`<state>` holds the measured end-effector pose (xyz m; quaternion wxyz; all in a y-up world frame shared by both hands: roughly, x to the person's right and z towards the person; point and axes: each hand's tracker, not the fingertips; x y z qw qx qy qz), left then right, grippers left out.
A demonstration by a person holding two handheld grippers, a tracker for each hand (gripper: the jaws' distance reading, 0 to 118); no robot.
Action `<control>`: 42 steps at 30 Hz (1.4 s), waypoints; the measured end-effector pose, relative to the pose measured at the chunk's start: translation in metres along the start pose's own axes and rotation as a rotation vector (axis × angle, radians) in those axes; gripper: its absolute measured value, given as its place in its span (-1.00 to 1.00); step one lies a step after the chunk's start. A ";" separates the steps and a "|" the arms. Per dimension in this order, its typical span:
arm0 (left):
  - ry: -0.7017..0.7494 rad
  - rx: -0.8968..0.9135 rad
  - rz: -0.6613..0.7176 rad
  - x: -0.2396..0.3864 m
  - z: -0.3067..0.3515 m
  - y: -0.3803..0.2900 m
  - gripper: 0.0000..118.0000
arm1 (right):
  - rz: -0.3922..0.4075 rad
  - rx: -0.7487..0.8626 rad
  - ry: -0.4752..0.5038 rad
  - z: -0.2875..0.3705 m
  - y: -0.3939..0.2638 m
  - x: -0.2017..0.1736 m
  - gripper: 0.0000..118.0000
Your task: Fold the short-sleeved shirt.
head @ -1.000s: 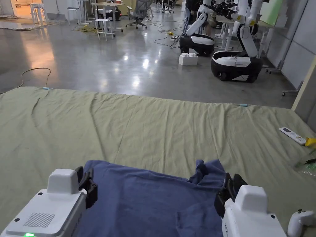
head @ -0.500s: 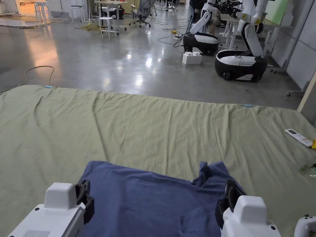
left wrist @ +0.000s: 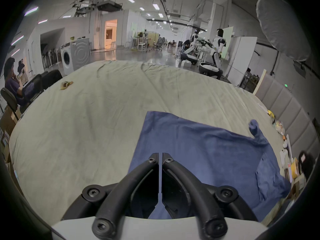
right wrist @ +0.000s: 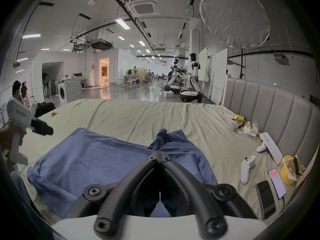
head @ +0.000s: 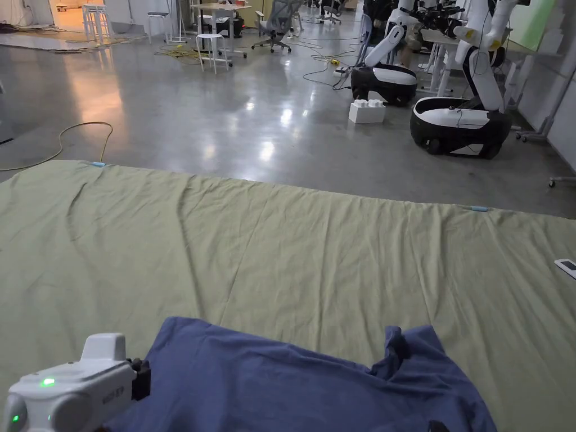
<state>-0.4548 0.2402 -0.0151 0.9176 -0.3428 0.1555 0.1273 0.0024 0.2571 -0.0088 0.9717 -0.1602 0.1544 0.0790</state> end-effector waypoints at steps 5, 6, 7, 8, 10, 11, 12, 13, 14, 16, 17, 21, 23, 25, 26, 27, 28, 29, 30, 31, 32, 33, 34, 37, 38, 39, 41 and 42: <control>-0.006 -0.075 0.039 -0.003 -0.047 0.055 -0.95 | -0.009 -0.054 -0.004 -0.018 -0.008 0.006 -0.99; -0.003 -0.096 0.039 -0.002 -0.058 0.064 -0.92 | -0.010 -0.062 -0.006 -0.022 -0.009 0.006 -0.99; -0.009 -0.131 0.035 -0.002 -0.069 0.072 -0.86 | -0.012 -0.068 -0.007 -0.024 -0.009 0.007 -0.99; -0.011 -0.147 0.035 0.000 -0.078 0.079 -0.78 | -0.013 -0.074 -0.006 -0.027 -0.010 0.008 -0.99; -0.027 -0.178 0.045 0.004 -0.094 0.088 -0.39 | -0.009 -0.088 -0.009 -0.033 -0.012 0.009 -0.99; -0.025 -0.198 0.052 0.006 -0.105 0.093 -0.18 | -0.008 -0.092 -0.010 -0.035 -0.012 0.010 -0.99; -0.026 -0.225 0.054 0.008 -0.115 0.096 0.04 | -0.008 -0.097 -0.011 -0.037 -0.013 0.011 -0.99; -0.016 -0.255 0.051 0.011 -0.119 0.097 0.07 | -0.009 -0.102 -0.013 -0.039 -0.013 0.012 -0.99; 0.003 -0.278 0.040 0.014 -0.126 0.098 0.07 | -0.012 -0.107 -0.016 -0.041 -0.014 0.013 -0.99; 0.015 -0.291 0.003 0.019 -0.141 0.098 0.07 | -0.013 -0.116 -0.020 -0.045 -0.015 0.016 -0.99; 0.032 -0.304 -0.014 0.018 -0.147 0.097 0.07 | -0.010 -0.121 -0.023 -0.046 -0.015 0.017 -0.99; 0.065 -0.348 -0.059 0.022 -0.167 0.091 0.07 | -0.010 -0.137 -0.035 -0.051 -0.019 0.022 -0.99; 0.071 -0.350 -0.087 0.030 -0.169 0.087 0.08 | -0.008 -0.147 -0.042 -0.053 -0.022 0.024 -0.99; 0.100 -0.338 -0.138 0.034 -0.169 0.087 0.07 | -0.010 -0.158 -0.045 -0.055 -0.025 0.027 -0.99; 0.113 -0.325 -0.172 0.041 -0.167 0.085 0.04 | -0.014 -0.167 -0.047 -0.056 -0.027 0.028 -0.99; 0.107 -0.312 -0.206 0.046 -0.165 0.083 -0.10 | -0.020 -0.174 -0.047 -0.058 -0.029 0.029 -0.99; 0.088 -0.301 -0.235 0.051 -0.163 0.080 -0.28 | -0.029 -0.181 -0.048 -0.059 -0.030 0.030 -0.99; 0.072 -0.294 -0.253 0.049 -0.165 0.081 -0.49 | -0.040 -0.190 -0.049 -0.061 -0.031 0.032 -0.99; 0.070 -0.291 -0.253 0.054 -0.164 0.079 -0.71 | -0.048 -0.196 -0.053 -0.063 -0.031 0.035 -0.99; 0.074 -0.292 -0.262 0.058 -0.163 0.077 -0.81 | -0.057 -0.202 -0.059 -0.065 -0.030 0.037 -0.99; 0.075 -0.291 -0.269 0.062 -0.162 0.076 -0.86 | -0.069 -0.208 -0.064 -0.069 -0.028 0.041 -0.99; 0.077 -0.291 -0.273 0.057 -0.164 0.076 -0.88 | -0.080 -0.214 -0.069 -0.073 -0.026 0.046 -0.99; 0.077 -0.288 -0.278 0.057 -0.162 0.077 -0.90 | -0.084 -0.220 -0.074 -0.078 -0.024 0.051 -0.99; 0.058 -0.258 -0.266 0.049 -0.150 0.082 -0.91 | -0.099 -0.262 -0.088 -0.102 -0.012 0.074 -0.98; 0.048 -0.240 -0.254 0.047 -0.144 0.084 -0.91 | -0.109 -0.272 -0.091 -0.112 -0.007 0.083 -0.96; 0.043 -0.225 -0.246 0.045 -0.136 0.086 -0.91 | -0.119 -0.304 -0.092 -0.126 -0.003 0.095 -0.83; 0.032 -0.190 -0.222 0.042 -0.120 0.089 -0.91 | -0.116 -0.385 -0.077 -0.157 0.007 0.112 -0.47; 0.021 -0.171 -0.203 0.039 -0.111 0.091 -0.91 | -0.126 -0.415 -0.061 -0.173 0.010 0.121 -0.18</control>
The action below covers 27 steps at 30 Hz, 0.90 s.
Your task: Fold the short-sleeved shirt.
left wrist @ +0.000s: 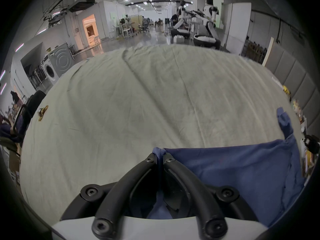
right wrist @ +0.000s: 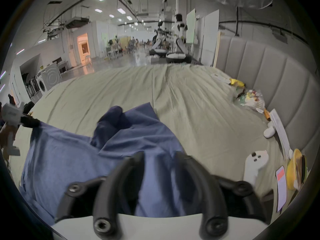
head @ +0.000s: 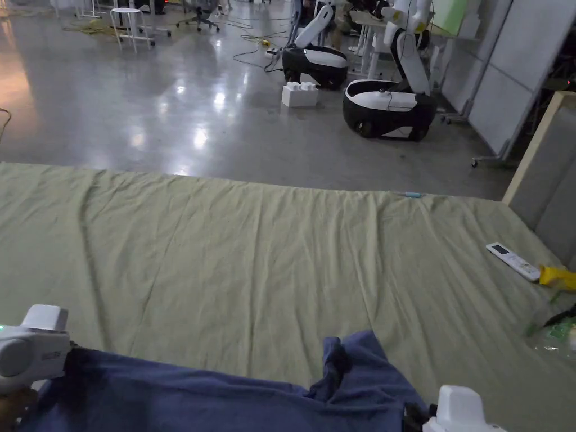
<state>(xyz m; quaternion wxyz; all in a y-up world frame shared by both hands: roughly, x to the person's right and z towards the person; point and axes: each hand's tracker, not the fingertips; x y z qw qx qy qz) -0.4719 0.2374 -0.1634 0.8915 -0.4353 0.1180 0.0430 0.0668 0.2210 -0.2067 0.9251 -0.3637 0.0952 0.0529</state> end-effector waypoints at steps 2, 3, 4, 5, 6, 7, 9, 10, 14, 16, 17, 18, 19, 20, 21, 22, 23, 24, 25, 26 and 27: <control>-0.011 0.032 0.017 -0.005 0.016 -0.001 -0.91 | 0.009 -0.051 0.010 -0.027 0.016 0.011 0.13; -0.010 0.048 0.022 -0.007 0.020 -0.003 -0.91 | 0.006 -0.104 0.017 -0.040 0.023 0.015 0.15; -0.015 0.052 0.016 -0.008 0.027 -0.004 -0.91 | 0.016 -0.115 -0.007 -0.050 0.028 0.016 0.15; -0.014 0.068 0.009 -0.008 0.034 -0.005 -0.91 | 0.038 -0.138 -0.006 -0.060 0.031 0.017 0.15; -0.010 0.081 0.009 -0.009 0.040 -0.007 -0.91 | 0.049 -0.167 0.014 -0.070 0.033 0.019 0.15; -0.014 0.083 0.005 -0.007 0.043 -0.010 -0.91 | 0.044 -0.209 0.022 -0.080 0.033 0.021 0.15; -0.017 0.103 0.019 -0.008 0.052 -0.014 -0.91 | 0.056 -0.263 0.021 -0.094 0.028 0.022 0.15; -0.021 0.106 0.024 -0.009 0.055 -0.017 -0.91 | 0.058 -0.268 0.027 -0.099 0.026 0.021 0.15; -0.021 0.103 0.045 -0.009 0.056 -0.026 -0.91 | 0.101 -0.271 0.020 -0.100 0.024 0.013 0.09; -0.019 0.099 0.051 -0.011 0.054 -0.031 -0.91 | 0.140 -0.263 0.031 -0.099 0.029 0.010 -0.25; -0.020 0.097 0.054 -0.011 0.054 -0.031 -0.91 | 0.144 -0.253 0.036 -0.099 0.030 0.008 -0.61; -0.022 0.098 0.055 -0.012 0.055 -0.032 -0.91 | 0.138 -0.250 0.056 -0.100 0.033 0.009 -0.94; -0.021 0.101 0.058 -0.011 0.056 -0.033 -0.91 | 0.123 -0.258 0.055 -0.099 0.035 0.008 -0.94; -0.021 0.102 0.060 -0.012 0.058 -0.033 -0.91 | 0.116 -0.266 0.050 -0.098 0.037 0.008 -0.94; -0.022 0.107 0.061 -0.012 0.061 -0.032 -0.91 | 0.114 -0.256 0.051 -0.096 0.037 0.009 -0.95; -0.023 0.113 0.065 -0.013 0.064 -0.030 -0.91 | 0.102 -0.218 0.052 -0.090 0.039 0.011 -0.95; -0.024 0.121 0.067 -0.013 0.067 -0.030 -0.91 | 0.087 -0.191 0.055 -0.082 0.042 0.012 -0.95; -0.026 0.134 0.069 -0.014 0.071 -0.027 -0.91 | 0.070 -0.161 0.066 -0.074 0.046 0.013 -0.95; -0.027 0.143 0.070 -0.015 0.075 -0.025 -0.91 | 0.058 -0.129 0.071 -0.067 0.049 0.013 -0.95; -0.028 0.157 0.074 -0.015 0.080 -0.022 -0.91 | 0.056 -0.101 0.075 -0.056 0.054 0.014 -0.95; -0.026 0.171 0.074 -0.013 0.089 -0.021 -0.91 | 0.053 -0.070 0.071 -0.045 0.058 0.015 -0.95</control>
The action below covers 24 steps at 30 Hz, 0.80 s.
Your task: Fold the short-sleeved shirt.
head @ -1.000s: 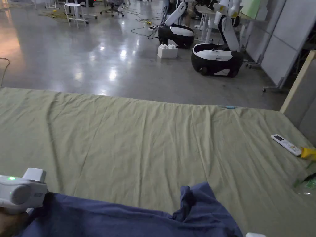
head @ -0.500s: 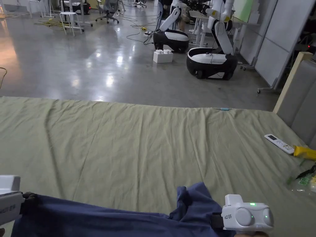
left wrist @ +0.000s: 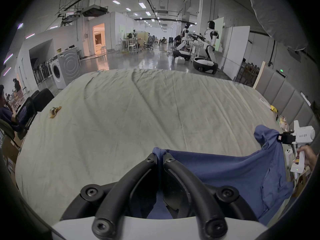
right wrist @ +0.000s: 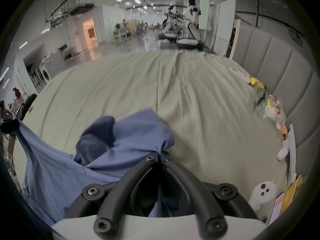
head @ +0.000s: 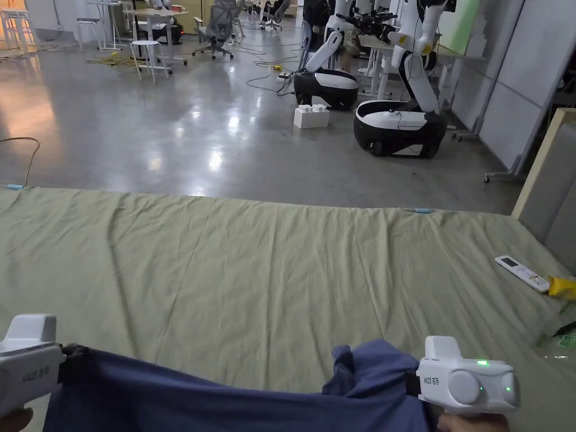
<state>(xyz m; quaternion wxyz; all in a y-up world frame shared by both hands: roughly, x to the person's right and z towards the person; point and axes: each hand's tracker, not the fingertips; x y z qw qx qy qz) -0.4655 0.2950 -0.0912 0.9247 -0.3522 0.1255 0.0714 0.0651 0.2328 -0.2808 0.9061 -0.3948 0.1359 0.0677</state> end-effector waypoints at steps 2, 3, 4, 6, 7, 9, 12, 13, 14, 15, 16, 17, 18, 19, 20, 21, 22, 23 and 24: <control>0.001 0.028 0.005 -0.001 0.013 0.007 -0.91 | 0.001 0.059 0.006 0.026 0.007 -0.004 -0.95; -0.002 0.045 0.011 -0.002 0.021 0.011 -0.91 | 0.002 0.087 0.007 0.039 0.011 -0.004 -0.95; -0.002 0.059 0.018 -0.003 0.028 0.014 -0.91 | 0.004 0.107 0.013 0.050 0.015 -0.004 -0.95; 0.000 0.090 0.031 -0.006 0.045 0.023 -0.91 | 0.008 0.171 0.017 0.068 0.026 0.000 -0.95; -0.001 0.107 0.039 -0.008 0.054 0.027 -0.91 | 0.015 0.196 0.018 0.080 0.030 0.000 -0.95; -0.006 0.145 0.051 -0.011 0.075 0.036 -0.91 | 0.026 0.253 0.013 0.105 0.041 -0.001 -0.95; -0.008 0.197 0.056 -0.017 0.105 0.054 -0.91 | 0.030 0.339 0.005 0.138 0.057 0.001 -0.95; -0.011 0.218 0.063 -0.019 0.115 0.061 -0.91 | 0.026 0.359 0.002 0.147 0.063 0.001 -0.95; -0.013 0.238 0.065 -0.020 0.125 0.068 -0.91 | 0.028 0.370 0.005 0.156 0.069 -0.001 -0.95; -0.012 0.254 0.062 -0.021 0.133 0.075 -0.91 | 0.029 0.394 0.008 0.165 0.075 -0.001 -0.95; -0.005 0.280 0.056 -0.021 0.142 0.082 -0.91 | 0.033 0.422 0.006 0.175 0.081 -0.001 -0.95; -0.005 0.292 0.053 -0.022 0.150 0.090 -0.91 | 0.049 0.439 -0.003 0.190 0.087 -0.005 -0.95; -0.005 0.305 0.051 -0.022 0.157 0.097 -0.91 | 0.060 0.461 -0.009 0.208 0.092 -0.013 -0.95; -0.004 0.322 0.046 -0.022 0.164 0.106 -0.91 | 0.064 0.481 -0.012 0.216 0.099 -0.014 -0.95; -0.002 0.337 0.047 -0.023 0.168 0.114 -0.91 | 0.066 0.505 -0.018 0.224 0.107 -0.016 -0.95; 0.002 0.351 0.048 -0.023 0.174 0.122 -0.91 | 0.066 0.514 -0.021 0.230 0.113 -0.017 -0.95; 0.002 0.364 0.045 -0.024 0.179 0.131 -0.91 | 0.069 0.534 -0.029 0.243 0.120 -0.023 -0.95; 0.004 0.378 0.045 -0.024 0.183 0.140 -0.91 | 0.071 0.552 -0.034 0.249 0.129 -0.025 -0.95; 0.010 0.391 0.043 -0.023 0.188 0.150 -0.91 | 0.072 0.571 -0.042 0.255 0.138 -0.027 -0.95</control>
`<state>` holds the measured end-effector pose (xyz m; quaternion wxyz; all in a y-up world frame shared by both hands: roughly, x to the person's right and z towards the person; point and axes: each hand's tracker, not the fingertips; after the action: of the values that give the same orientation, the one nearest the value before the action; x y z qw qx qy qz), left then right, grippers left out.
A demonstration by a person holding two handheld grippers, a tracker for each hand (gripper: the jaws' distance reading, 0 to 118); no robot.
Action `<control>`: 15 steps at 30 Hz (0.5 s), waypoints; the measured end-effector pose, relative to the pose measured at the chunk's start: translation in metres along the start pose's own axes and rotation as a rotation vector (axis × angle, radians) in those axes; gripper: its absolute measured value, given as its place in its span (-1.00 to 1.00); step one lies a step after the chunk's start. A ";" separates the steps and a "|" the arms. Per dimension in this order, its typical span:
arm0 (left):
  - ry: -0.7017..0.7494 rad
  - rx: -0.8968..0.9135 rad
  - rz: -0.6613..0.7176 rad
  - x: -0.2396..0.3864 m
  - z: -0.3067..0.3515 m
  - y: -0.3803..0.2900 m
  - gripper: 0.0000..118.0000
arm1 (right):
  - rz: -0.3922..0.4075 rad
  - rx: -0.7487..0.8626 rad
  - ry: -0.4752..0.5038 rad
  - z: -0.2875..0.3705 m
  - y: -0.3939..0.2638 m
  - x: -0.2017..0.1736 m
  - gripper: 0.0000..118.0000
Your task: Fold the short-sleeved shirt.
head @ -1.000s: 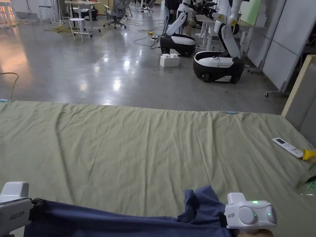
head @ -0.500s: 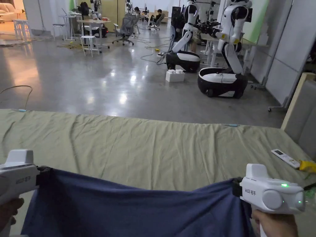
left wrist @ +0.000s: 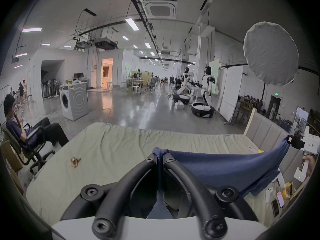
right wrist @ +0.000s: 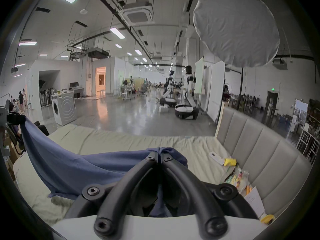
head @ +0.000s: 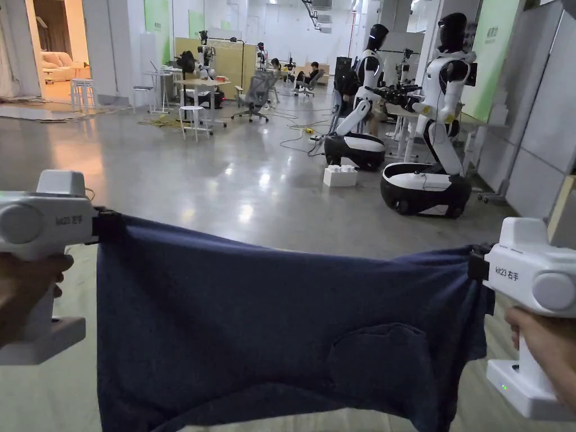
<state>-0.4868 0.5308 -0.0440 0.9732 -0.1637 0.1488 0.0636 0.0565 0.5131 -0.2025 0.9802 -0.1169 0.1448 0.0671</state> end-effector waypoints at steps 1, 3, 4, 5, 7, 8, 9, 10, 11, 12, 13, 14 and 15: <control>0.001 0.011 -0.009 0.001 0.001 0.011 -0.91 | 0.005 0.015 -0.008 0.000 0.011 -0.001 -0.95; 0.011 0.035 -0.025 0.002 -0.001 0.031 -0.91 | 0.032 0.063 -0.022 0.003 0.036 -0.006 -0.95; 0.017 0.044 -0.030 0.002 -0.003 0.041 -0.91 | 0.043 0.069 -0.024 0.001 0.048 -0.008 -0.95; 0.020 0.047 -0.032 0.002 -0.005 0.049 -0.91 | 0.038 0.068 -0.030 -0.003 0.058 -0.008 -0.95; 0.031 0.064 -0.039 0.003 -0.009 0.068 -0.91 | 0.050 0.088 -0.042 -0.009 0.079 -0.008 -0.95; 0.030 0.064 -0.043 0.003 -0.014 0.075 -0.91 | 0.048 0.093 -0.043 -0.012 0.088 -0.009 -0.95; 0.035 0.070 -0.048 0.003 -0.017 0.082 -0.91 | 0.045 0.097 -0.051 -0.015 0.096 -0.009 -0.95; 0.041 0.075 -0.056 0.004 -0.021 0.090 -0.91 | 0.066 0.117 -0.061 -0.022 0.104 -0.005 -0.95; 0.045 0.080 -0.059 0.004 -0.024 0.097 -0.91 | 0.061 0.112 -0.064 -0.027 0.112 -0.005 -0.95; 0.051 0.083 -0.060 0.004 -0.029 0.104 -0.91 | 0.055 0.113 -0.069 -0.031 0.119 -0.005 -0.95; 0.054 0.092 -0.051 0.004 -0.032 0.111 -0.91 | 0.058 0.117 -0.075 -0.035 0.127 -0.005 -0.95; 0.055 0.098 -0.042 0.005 -0.035 0.119 -0.91 | 0.058 0.122 -0.084 -0.054 0.132 0.005 -0.95; 0.056 0.102 -0.043 0.007 -0.038 0.125 -0.91 | 0.058 0.126 -0.087 -0.059 0.138 0.007 -0.95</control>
<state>-0.5120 0.6357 -0.1179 0.9768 -0.1189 0.1757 0.0306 0.0241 0.6320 -0.2886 0.9886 -0.0478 0.1095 0.0915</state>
